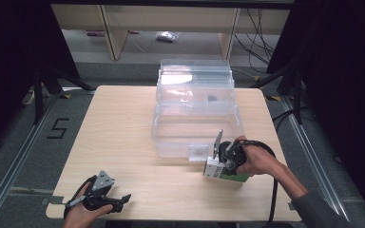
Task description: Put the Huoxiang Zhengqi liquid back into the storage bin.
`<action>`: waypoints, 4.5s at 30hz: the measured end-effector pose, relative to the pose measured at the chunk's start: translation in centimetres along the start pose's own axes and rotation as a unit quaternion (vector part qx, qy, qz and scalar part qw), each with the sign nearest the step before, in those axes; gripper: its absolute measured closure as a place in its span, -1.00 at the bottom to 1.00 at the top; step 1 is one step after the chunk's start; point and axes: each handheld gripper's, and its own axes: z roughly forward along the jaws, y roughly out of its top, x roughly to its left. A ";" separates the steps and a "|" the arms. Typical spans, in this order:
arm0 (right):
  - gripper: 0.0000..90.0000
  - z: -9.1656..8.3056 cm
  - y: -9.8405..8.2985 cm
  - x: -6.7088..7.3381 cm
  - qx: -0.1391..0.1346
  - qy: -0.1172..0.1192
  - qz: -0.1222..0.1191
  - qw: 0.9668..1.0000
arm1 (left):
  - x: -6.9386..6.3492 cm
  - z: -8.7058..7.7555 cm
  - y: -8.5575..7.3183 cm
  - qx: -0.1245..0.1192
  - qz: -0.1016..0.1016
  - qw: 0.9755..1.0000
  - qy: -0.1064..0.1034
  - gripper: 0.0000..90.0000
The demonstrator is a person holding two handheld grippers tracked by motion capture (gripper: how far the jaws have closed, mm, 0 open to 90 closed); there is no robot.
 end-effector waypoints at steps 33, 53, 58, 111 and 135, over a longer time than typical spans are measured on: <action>0.42 -7.9 0.4 -1.0 -0.068 -0.001 -0.022 0.997 | 0.0 0.0 0.0 -0.001 -0.002 1.000 0.000 -0.66; 0.43 -11.3 2.7 -3.9 -0.056 -0.019 -0.044 0.997 | 0.0 0.0 0.0 -0.001 -0.001 1.000 -0.001 -0.66; 0.43 -11.4 3.1 -5.0 -0.056 -0.026 -0.035 0.997 | 0.0 0.0 0.0 0.000 -0.001 1.000 -0.001 -0.66; 0.42 -2.8 4.3 -11.7 -0.002 -0.016 -0.053 0.998 | 0.3 -0.1 -0.1 0.009 0.006 1.000 0.000 -0.66; 0.41 -0.4 4.0 -11.7 0.022 -0.002 -0.052 0.998 | 0.3 -0.1 -0.1 0.012 0.006 1.000 -0.001 -0.66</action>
